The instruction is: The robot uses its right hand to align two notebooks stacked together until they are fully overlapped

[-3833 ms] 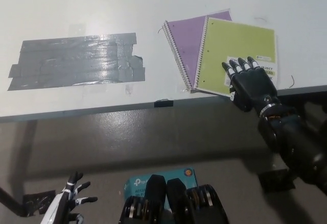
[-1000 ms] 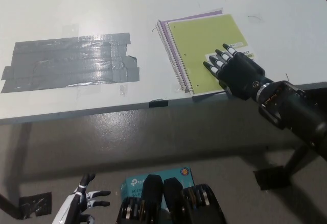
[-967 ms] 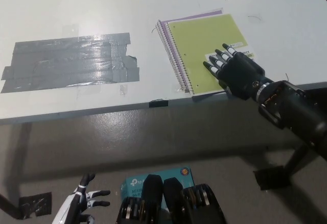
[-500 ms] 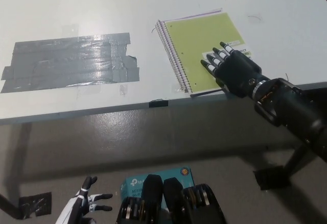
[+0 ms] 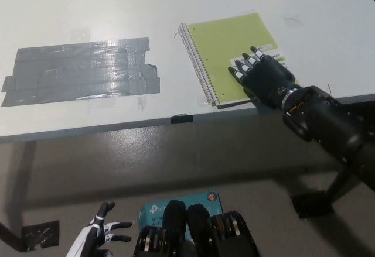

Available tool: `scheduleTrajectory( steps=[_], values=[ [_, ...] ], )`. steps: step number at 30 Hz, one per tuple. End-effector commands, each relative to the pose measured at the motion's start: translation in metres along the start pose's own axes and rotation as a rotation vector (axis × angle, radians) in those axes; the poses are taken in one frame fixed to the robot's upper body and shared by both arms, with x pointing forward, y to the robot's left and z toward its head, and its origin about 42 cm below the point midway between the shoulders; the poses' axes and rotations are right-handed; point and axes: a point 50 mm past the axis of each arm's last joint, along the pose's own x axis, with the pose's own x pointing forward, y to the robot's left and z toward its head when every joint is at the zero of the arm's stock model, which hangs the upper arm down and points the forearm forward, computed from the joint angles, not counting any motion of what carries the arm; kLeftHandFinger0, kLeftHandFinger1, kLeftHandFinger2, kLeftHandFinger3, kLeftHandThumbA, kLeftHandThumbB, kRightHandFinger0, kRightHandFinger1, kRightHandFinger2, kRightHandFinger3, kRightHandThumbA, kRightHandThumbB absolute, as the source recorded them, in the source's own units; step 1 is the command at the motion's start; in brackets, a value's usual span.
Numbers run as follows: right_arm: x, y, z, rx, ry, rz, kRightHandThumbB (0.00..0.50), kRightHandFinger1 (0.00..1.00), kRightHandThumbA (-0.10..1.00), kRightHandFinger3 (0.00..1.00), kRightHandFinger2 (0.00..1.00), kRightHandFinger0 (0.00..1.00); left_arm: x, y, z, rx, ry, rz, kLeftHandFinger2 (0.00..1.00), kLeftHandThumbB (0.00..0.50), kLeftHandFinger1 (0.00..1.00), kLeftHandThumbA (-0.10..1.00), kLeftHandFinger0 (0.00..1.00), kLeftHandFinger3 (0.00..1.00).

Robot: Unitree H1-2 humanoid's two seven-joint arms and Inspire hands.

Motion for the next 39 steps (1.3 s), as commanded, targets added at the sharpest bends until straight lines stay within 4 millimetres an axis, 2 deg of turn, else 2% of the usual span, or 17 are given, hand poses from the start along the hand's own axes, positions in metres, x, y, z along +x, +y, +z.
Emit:
scheduleTrajectory(
  steps=[1,5,12,16,21,22,23,24,25,26,27,29,30,32,34,36,39],
  values=[
    [0.006,-0.008,0.002,-0.011,0.011,0.068,0.395,1.0,1.0,1.0,1.0,1.0,-0.002,-0.002,0.011,0.002,-0.052,-0.017,0.69,0.5,0.59,1.0,0.68,1.0],
    [0.004,-0.006,-0.003,-0.012,0.021,0.066,0.411,1.0,1.0,1.0,1.0,1.0,-0.002,-0.002,0.012,0.018,-0.048,-0.017,0.69,0.5,0.6,1.0,0.71,1.0],
    [0.005,-0.014,-0.003,0.011,0.014,0.053,0.41,1.0,1.0,1.0,1.0,1.0,-0.002,-0.003,0.012,0.011,-0.052,-0.022,0.68,0.5,0.58,1.0,0.69,1.0],
    [0.006,-0.017,-0.001,0.023,0.012,0.036,0.408,1.0,1.0,1.0,1.0,1.0,-0.002,-0.001,0.01,0.016,-0.048,-0.02,0.68,0.5,0.58,1.0,0.65,1.0],
    [0.008,-0.02,-0.001,0.061,0.009,0.03,0.409,1.0,1.0,1.0,1.0,1.0,-0.002,0.0,0.008,0.004,-0.04,-0.022,0.67,0.5,0.6,1.0,0.69,1.0],
    [0.006,-0.029,-0.006,0.073,0.016,0.04,0.407,1.0,1.0,1.0,1.0,1.0,-0.003,0.0,0.007,0.014,-0.036,-0.014,0.71,0.5,0.61,1.0,0.69,1.0],
    [0.006,-0.028,-0.005,0.074,0.014,0.044,0.407,1.0,1.0,1.0,1.0,1.0,-0.004,0.0,0.005,0.013,-0.032,-0.015,0.72,0.5,0.61,1.0,0.69,1.0],
    [0.005,-0.029,-0.005,0.081,0.015,0.048,0.404,1.0,1.0,1.0,1.0,1.0,-0.005,0.0,0.004,0.011,-0.029,-0.015,0.71,0.5,0.64,1.0,0.79,1.0],
    [0.005,-0.034,-0.008,0.1,0.022,0.054,0.415,1.0,1.0,1.0,1.0,1.0,-0.006,0.001,0.002,0.009,-0.025,-0.014,0.71,0.5,0.62,1.0,0.76,1.0],
    [0.005,-0.035,-0.011,0.1,0.026,0.052,0.4,1.0,1.0,1.0,1.0,1.0,-0.006,0.001,0.001,0.01,-0.027,-0.012,0.69,0.5,0.59,1.0,0.67,1.0],
    [0.006,-0.039,-0.015,0.098,0.03,0.049,0.399,1.0,1.0,1.0,1.0,1.0,-0.006,0.001,0.001,0.01,-0.028,-0.009,0.68,0.5,0.58,1.0,0.62,1.0],
    [0.007,-0.044,-0.018,0.102,0.036,0.054,0.398,1.0,1.0,1.0,1.0,1.0,-0.008,0.003,-0.002,0.024,-0.028,-0.005,0.68,0.5,0.58,1.0,0.62,1.0],
    [0.007,-0.059,-0.032,0.096,0.069,0.057,0.412,1.0,1.0,1.0,1.0,1.0,-0.009,0.003,-0.004,0.02,-0.017,0.001,0.69,0.5,0.65,1.0,0.76,1.0],
    [0.007,-0.069,-0.04,0.102,0.088,0.054,0.423,1.0,1.0,1.0,1.0,1.0,-0.011,0.003,-0.007,0.021,-0.021,0.002,0.68,0.5,0.62,1.0,0.68,1.0],
    [0.007,-0.073,-0.044,0.099,0.101,0.039,0.425,1.0,1.0,1.0,1.0,1.0,-0.013,0.003,-0.01,0.001,-0.012,-0.004,0.68,0.5,0.62,1.0,0.68,1.0],
    [0.004,-0.088,-0.061,0.089,0.133,-0.005,0.429,1.0,1.0,1.0,1.0,1.0,-0.015,0.002,-0.013,-0.005,0.007,0.0,0.65,0.5,0.64,1.0,0.72,1.0],
    [0.003,-0.102,-0.075,0.077,0.148,-0.033,0.433,1.0,1.0,1.0,1.0,1.0,-0.017,0.002,-0.014,0.002,0.009,0.001,0.68,0.5,0.63,1.0,0.74,1.0]
  ],
)
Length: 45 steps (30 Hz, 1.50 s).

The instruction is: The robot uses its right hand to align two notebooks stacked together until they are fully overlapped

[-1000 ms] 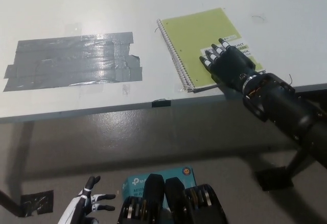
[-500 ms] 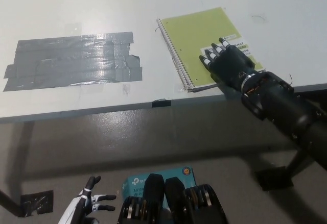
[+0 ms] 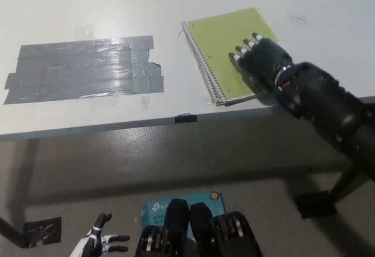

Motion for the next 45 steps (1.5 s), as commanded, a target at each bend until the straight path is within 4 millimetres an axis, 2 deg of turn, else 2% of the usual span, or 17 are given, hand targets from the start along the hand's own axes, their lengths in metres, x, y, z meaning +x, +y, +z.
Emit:
scheduleTrajectory(
  steps=[1,4,9,13,14,19,23,25,27,29,31,34,36,40,41,43,45],
  values=[
    [-0.008,-0.073,-0.051,-0.019,0.08,-0.123,0.416,1.0,1.0,1.0,1.0,1.0,-0.006,0.002,0.002,0.008,-0.036,-0.008,0.67,0.5,0.63,1.0,0.74,1.0],
    [-0.014,-0.099,-0.068,-0.029,0.113,-0.168,0.402,1.0,1.0,1.0,1.0,1.0,-0.005,0.002,0.0,0.009,-0.034,0.001,0.63,0.5,0.6,1.0,0.72,1.0],
    [-0.028,-0.15,-0.1,-0.032,0.165,-0.256,0.405,1.0,1.0,1.0,1.0,1.0,-0.006,0.003,-0.004,0.0,-0.015,-0.008,0.72,0.5,0.73,1.0,1.0,1.0],
    [-0.039,-0.174,-0.12,0.01,0.207,-0.321,0.414,1.0,1.0,1.0,1.0,1.0,-0.008,0.003,-0.009,-0.002,-0.015,-0.008,0.68,0.5,0.65,1.0,0.89,1.0],
    [-0.047,-0.189,-0.133,0.069,0.236,-0.323,0.412,1.0,1.0,1.0,1.0,1.0,-0.008,0.003,-0.009,-0.012,-0.015,-0.014,0.67,0.5,0.61,1.0,0.77,1.0],
    [-0.082,-0.204,-0.18,0.244,0.282,-0.394,0.435,1.0,1.0,1.0,1.0,1.0,-0.011,0.003,-0.013,-0.009,-0.012,-0.012,0.68,0.5,0.64,1.0,0.81,1.0],
    [-0.115,-0.2,-0.202,0.378,0.315,-0.435,0.383,1.0,1.0,1.0,1.0,1.0,-0.013,0.005,-0.015,-0.003,-0.009,-0.009,0.65,0.5,0.6,1.0,0.74,1.0],
    [-0.159,-0.171,-0.219,0.534,0.32,-0.529,0.387,1.0,1.0,1.0,1.0,1.0,-0.015,0.004,-0.015,0.011,-0.007,-0.005,0.72,0.5,0.64,1.0,0.72,1.0],
    [-0.178,-0.158,-0.216,0.564,0.333,-0.564,0.392,1.0,1.0,1.0,1.0,1.0,-0.015,0.005,-0.014,0.009,-0.01,-0.003,0.75,0.5,0.66,1.0,0.75,1.0],
    [-0.198,-0.143,-0.208,0.612,0.319,-0.596,0.346,1.0,1.0,1.0,1.0,1.0,-0.015,0.006,-0.013,0.001,-0.016,0.0,0.76,0.5,0.68,1.0,0.78,1.0],
    [-0.244,-0.088,-0.185,0.701,0.333,-0.673,0.299,1.0,1.0,1.0,1.0,1.0,-0.014,0.001,-0.011,-0.005,-0.015,-0.005,0.72,0.5,0.64,1.0,0.74,1.0],
    [-0.283,-0.028,-0.15,0.8,0.342,-0.69,0.257,1.0,1.0,1.0,1.0,1.0,-0.014,0.0,-0.011,0.01,-0.02,-0.01,0.72,0.5,0.61,1.0,0.71,1.0],
    [-0.296,-0.005,-0.135,0.827,0.351,-0.687,0.232,1.0,1.0,1.0,1.0,1.0,-0.013,0.0,-0.011,-0.002,-0.022,-0.008,0.71,0.5,0.6,1.0,0.65,1.0],
    [-0.332,0.084,-0.076,0.903,0.443,-0.592,0.277,1.0,1.0,1.0,1.0,1.0,-0.013,-0.001,-0.011,-0.009,-0.026,0.001,0.69,0.5,0.6,1.0,0.69,1.0],
    [-0.337,0.117,-0.058,0.911,0.479,-0.523,0.27,1.0,1.0,1.0,1.0,1.0,-0.013,-0.001,-0.008,0.001,-0.029,0.005,0.7,0.5,0.6,1.0,0.7,1.0],
    [-0.344,0.153,-0.038,0.896,0.504,-0.469,0.212,1.0,1.0,1.0,1.0,1.0,-0.013,-0.001,-0.007,-0.002,-0.032,0.005,0.71,0.5,0.6,1.0,0.69,1.0],
    [-0.345,0.169,-0.031,0.901,0.509,-0.437,0.189,1.0,1.0,1.0,1.0,1.0,-0.012,0.0,-0.005,-0.005,-0.036,0.013,0.69,0.5,0.6,1.0,0.7,1.0]
  ],
)
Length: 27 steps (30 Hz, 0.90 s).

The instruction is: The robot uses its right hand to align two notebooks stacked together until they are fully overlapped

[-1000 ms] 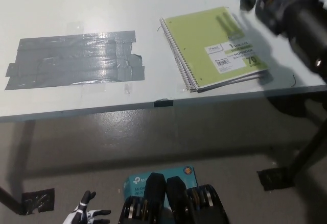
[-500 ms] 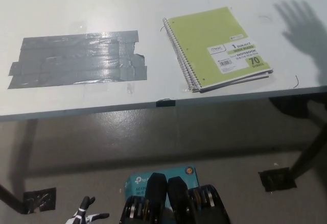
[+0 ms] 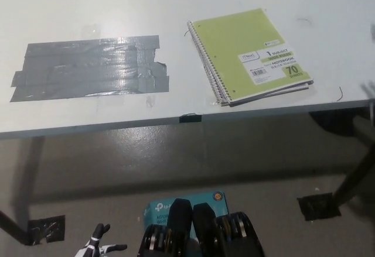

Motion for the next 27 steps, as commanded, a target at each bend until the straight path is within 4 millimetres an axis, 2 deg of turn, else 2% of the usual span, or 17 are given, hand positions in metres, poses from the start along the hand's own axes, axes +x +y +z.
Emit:
scheduleTrajectory(
  steps=[1,2,4,5,6,7,9,10,11,15,16,18,20,21,24,25,27],
  values=[
    [-0.109,0.018,-0.039,0.096,0.098,-0.214,0.179,1.0,1.0,1.0,1.0,1.0,-0.006,0.0,0.009,-0.001,-0.06,0.018,0.7,0.5,0.6,1.0,0.69,1.0],
    [-0.119,0.039,-0.05,0.091,0.117,-0.182,0.121,1.0,1.0,1.0,1.0,1.0,-0.005,0.001,0.008,0.004,-0.062,0.015,0.69,0.5,0.59,1.0,0.68,1.0],
    [-0.125,0.058,-0.061,0.072,0.123,-0.168,0.099,1.0,0.97,1.0,1.0,1.0,-0.003,0.003,0.012,0.007,-0.073,0.017,0.7,0.5,0.6,1.0,0.68,1.0],
    [-0.132,0.076,-0.072,0.045,0.142,-0.155,0.093,1.0,1.0,1.0,1.0,1.0,-0.002,0.003,0.012,0.018,-0.07,0.017,0.7,0.5,0.62,1.0,0.75,1.0],
    [-0.134,0.081,-0.077,0.026,0.16,-0.138,0.086,1.0,1.0,1.0,1.0,1.0,0.001,0.002,0.014,0.015,-0.076,0.018,0.7,0.5,0.62,1.0,0.75,1.0],
    [-0.147,0.113,-0.096,0.054,0.183,-0.098,0.072,1.0,1.0,1.0,1.0,1.0,0.001,0.003,0.014,0.017,-0.071,0.026,0.71,0.5,0.58,1.0,0.63,1.0],
    [-0.145,0.119,-0.1,0.063,0.18,-0.081,0.072,1.0,1.0,1.0,1.0,1.0,0.001,0.003,0.013,0.009,-0.068,0.034,0.72,0.5,0.57,1.0,0.61,1.0],
    [-0.15,0.131,-0.107,0.104,0.216,-0.032,0.108,1.0,1.0,1.0,1.0,1.0,0.001,0.004,0.012,0.003,-0.062,0.036,0.74,0.5,0.56,1.0,0.6,1.0],
    [-0.15,0.143,-0.109,0.288,0.289,0.039,0.12,1.0,1.0,1.0,1.0,1.0,-0.002,0.008,0.013,0.005,-0.048,0.049,0.81,0.5,0.6,1.0,0.64,1.0],
    [-0.145,0.149,-0.109,0.445,0.319,0.067,0.079,1.0,0.97,1.0,1.0,1.0,-0.005,0.014,0.01,0.056,-0.017,0.049,0.78,0.5,0.57,1.0,0.58,1.0],
    [-0.143,0.148,-0.109,0.465,0.306,0.056,0.06,1.0,0.92,1.0,1.0,1.0,-0.004,0.015,0.01,0.067,-0.01,0.039,0.8,0.5,0.58,1.0,0.58,1.0],
    [-0.136,0.147,-0.108,0.523,0.303,0.042,0.052,1.0,0.91,1.0,1.0,1.0,-0.003,0.018,0.011,0.079,0.016,0.022,0.95,0.495,0.74,1.0,0.68,1.0],
    [-0.13,0.145,-0.105,0.547,0.287,0.036,0.056,1.0,0.89,1.0,1.0,1.0,-0.004,0.021,0.013,0.083,0.041,0.011,1.0,0.414,0.98,1.0,0.85,1.0],
    [-0.131,0.146,-0.105,0.553,0.286,0.038,0.059,1.0,0.89,1.0,1.0,1.0,-0.004,0.022,0.013,0.085,0.042,0.003,1.0,0.368,1.0,1.0,0.91,1.0],
    [-0.131,0.145,-0.103,0.557,0.273,0.031,0.062,1.0,0.9,1.0,1.0,1.0,-0.004,0.023,0.014,0.083,0.037,0.007,1.0,0.302,1.0,1.0,0.95,1.0],
    [-0.13,0.144,-0.102,0.565,0.269,0.034,0.073,1.0,0.9,1.0,1.0,1.0,-0.003,0.023,0.016,0.094,0.035,0.002,1.0,0.242,1.0,1.0,0.98,1.0],
    [-0.127,0.143,-0.103,0.568,0.258,0.035,0.057,1.0,0.88,1.0,1.0,1.0,-0.002,0.023,0.016,0.099,0.035,0.002,1.0,0.213,1.0,1.0,0.97,1.0]
  ],
)
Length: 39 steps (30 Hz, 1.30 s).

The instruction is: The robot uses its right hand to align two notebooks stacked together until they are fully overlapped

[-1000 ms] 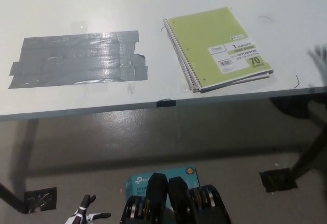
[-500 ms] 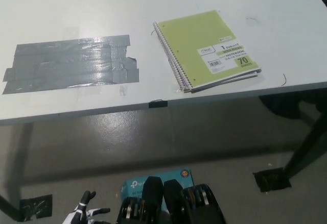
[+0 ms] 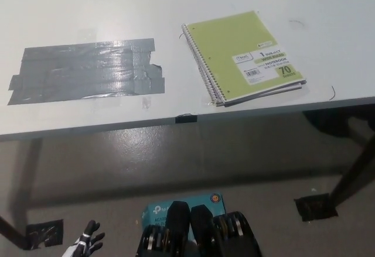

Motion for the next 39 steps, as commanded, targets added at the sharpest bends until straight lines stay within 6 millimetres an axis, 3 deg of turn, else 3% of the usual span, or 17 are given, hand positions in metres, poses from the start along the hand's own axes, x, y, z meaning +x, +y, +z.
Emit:
scheduleTrajectory(
  steps=[1,5,7,11,16,17,20,21,25,29,30,33,35,39],
  values=[
    [0.008,-0.019,0.011,0.096,-0.113,-0.076,0.058,1.0,0.88,1.0,1.0,1.0,-0.002,0.003,0.01,0.038,-0.008,-0.015,1.0,0.204,1.0,1.0,0.96,1.0],
    [0.011,-0.024,0.014,0.096,-0.108,-0.027,0.08,1.0,0.94,1.0,1.0,1.0,-0.001,0.002,0.011,0.042,-0.013,-0.02,1.0,0.179,1.0,1.0,0.89,1.0],
    [0.012,-0.026,0.016,0.073,-0.112,-0.006,0.062,1.0,0.95,1.0,1.0,1.0,-0.001,0.0,0.012,0.022,-0.016,-0.012,1.0,0.173,1.0,1.0,0.89,1.0],
    [0.014,-0.029,0.022,0.066,-0.123,0.023,0.071,1.0,0.93,1.0,1.0,1.0,-0.003,-0.002,0.011,-0.002,-0.019,0.01,1.0,0.18,1.0,1.0,0.87,1.0],
    [0.019,-0.032,0.03,0.055,-0.138,0.032,0.044,1.0,0.89,1.0,1.0,1.0,-0.002,0.0,0.013,-0.006,-0.026,0.008,1.0,0.218,0.99,1.0,0.85,1.0],
    [0.019,-0.033,0.03,0.054,-0.139,0.04,0.028,1.0,0.88,1.0,1.0,1.0,-0.002,0.0,0.013,-0.011,-0.024,0.0,1.0,0.258,0.99,1.0,0.84,1.0],
    [0.02,-0.035,0.03,0.033,-0.143,0.042,0.032,1.0,0.86,1.0,1.0,1.0,-0.001,-0.001,0.011,-0.019,-0.019,-0.006,1.0,0.278,0.99,1.0,0.84,1.0],
    [0.023,-0.037,0.032,0.015,-0.144,0.047,0.021,1.0,0.89,1.0,1.0,1.0,0.001,-0.001,0.012,-0.015,-0.019,-0.008,1.0,0.301,1.0,1.0,0.85,1.0],
    [0.025,-0.04,0.038,-0.006,-0.149,0.066,0.047,1.0,0.97,1.0,1.0,1.0,0.004,-0.001,0.013,-0.018,-0.022,-0.004,1.0,0.302,0.97,1.0,0.81,1.0],
    [0.026,-0.04,0.038,-0.025,-0.13,0.085,0.07,1.0,1.0,1.0,1.0,1.0,0.002,-0.002,0.013,-0.044,-0.024,-0.004,1.0,0.251,0.98,1.0,0.85,1.0],
    [0.028,-0.042,0.038,-0.029,-0.128,0.085,0.108,1.0,1.0,1.0,1.0,1.0,0.004,-0.002,0.014,-0.068,-0.03,0.001,1.0,0.185,0.96,1.0,0.84,1.0],
    [0.032,-0.047,0.041,-0.032,-0.126,0.085,0.127,1.0,1.0,1.0,1.0,1.0,0.007,-0.004,0.016,-0.072,-0.036,0.008,1.0,0.174,0.97,1.0,0.83,1.0],
    [0.035,-0.052,0.043,-0.038,-0.131,0.084,0.141,1.0,1.0,1.0,1.0,1.0,0.009,-0.006,0.019,-0.095,-0.044,0.012,1.0,0.124,1.0,1.0,0.88,1.0],
    [0.041,-0.054,0.046,-0.043,-0.137,0.087,0.155,1.0,1.0,1.0,1.0,1.0,0.011,-0.005,0.019,-0.096,-0.045,0.017,1.0,0.141,0.97,1.0,0.84,1.0]
  ],
)
